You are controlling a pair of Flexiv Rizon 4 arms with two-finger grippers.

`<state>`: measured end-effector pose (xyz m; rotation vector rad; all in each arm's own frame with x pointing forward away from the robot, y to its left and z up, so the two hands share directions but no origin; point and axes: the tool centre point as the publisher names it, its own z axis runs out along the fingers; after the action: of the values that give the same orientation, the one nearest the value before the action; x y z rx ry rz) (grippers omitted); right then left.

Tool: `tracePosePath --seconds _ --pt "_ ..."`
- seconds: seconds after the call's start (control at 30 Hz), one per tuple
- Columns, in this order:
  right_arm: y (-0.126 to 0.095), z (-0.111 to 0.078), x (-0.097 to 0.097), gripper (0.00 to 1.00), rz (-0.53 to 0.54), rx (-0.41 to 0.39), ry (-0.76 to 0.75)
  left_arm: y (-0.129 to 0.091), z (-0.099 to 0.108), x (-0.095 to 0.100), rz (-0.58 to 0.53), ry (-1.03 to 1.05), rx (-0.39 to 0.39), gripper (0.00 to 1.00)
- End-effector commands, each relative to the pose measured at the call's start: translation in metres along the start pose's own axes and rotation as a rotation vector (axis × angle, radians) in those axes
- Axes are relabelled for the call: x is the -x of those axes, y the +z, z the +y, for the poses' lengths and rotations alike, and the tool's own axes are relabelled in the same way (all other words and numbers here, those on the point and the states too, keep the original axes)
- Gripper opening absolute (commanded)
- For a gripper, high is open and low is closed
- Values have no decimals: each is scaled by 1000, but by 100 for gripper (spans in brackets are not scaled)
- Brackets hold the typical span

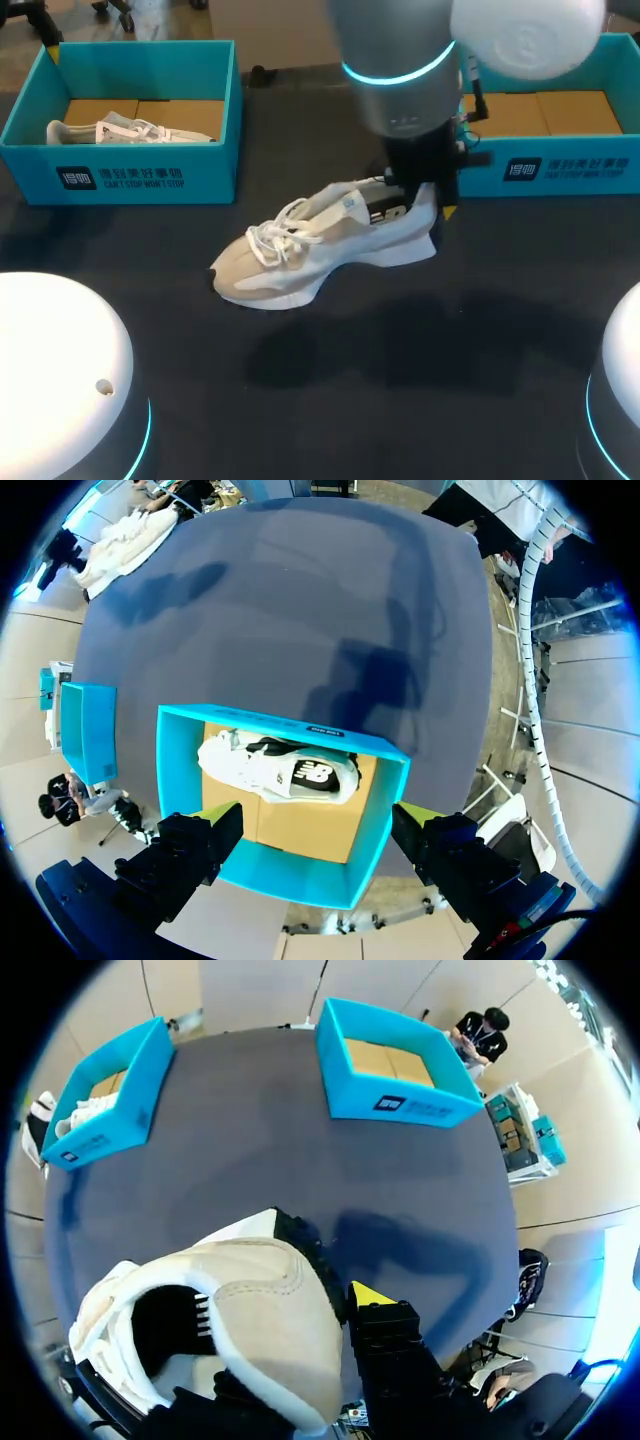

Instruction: Take the shoe out of the shoebox, open the shoe tongue, remove and reinsert the insole, then place the shoe into the shoebox

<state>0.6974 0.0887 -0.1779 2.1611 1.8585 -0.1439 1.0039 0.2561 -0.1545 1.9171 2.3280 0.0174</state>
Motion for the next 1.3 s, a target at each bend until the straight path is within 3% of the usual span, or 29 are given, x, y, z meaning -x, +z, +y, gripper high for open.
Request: tracePosePath --seconds 0.03,0.67,0.93,1.3 --pt "-1 2 -4 0 -9 -2 0 0 -1 0 4 0 1 100" --pt "-1 2 -4 0 -9 -2 0 0 -1 0 4 0 1 100" --pt "34 11 -23 0 36 23 -23 0 -1 0 4 0 1 100" --pt "90 6 -32 0 101 24 -21 0 -1 0 4 0 1 100"
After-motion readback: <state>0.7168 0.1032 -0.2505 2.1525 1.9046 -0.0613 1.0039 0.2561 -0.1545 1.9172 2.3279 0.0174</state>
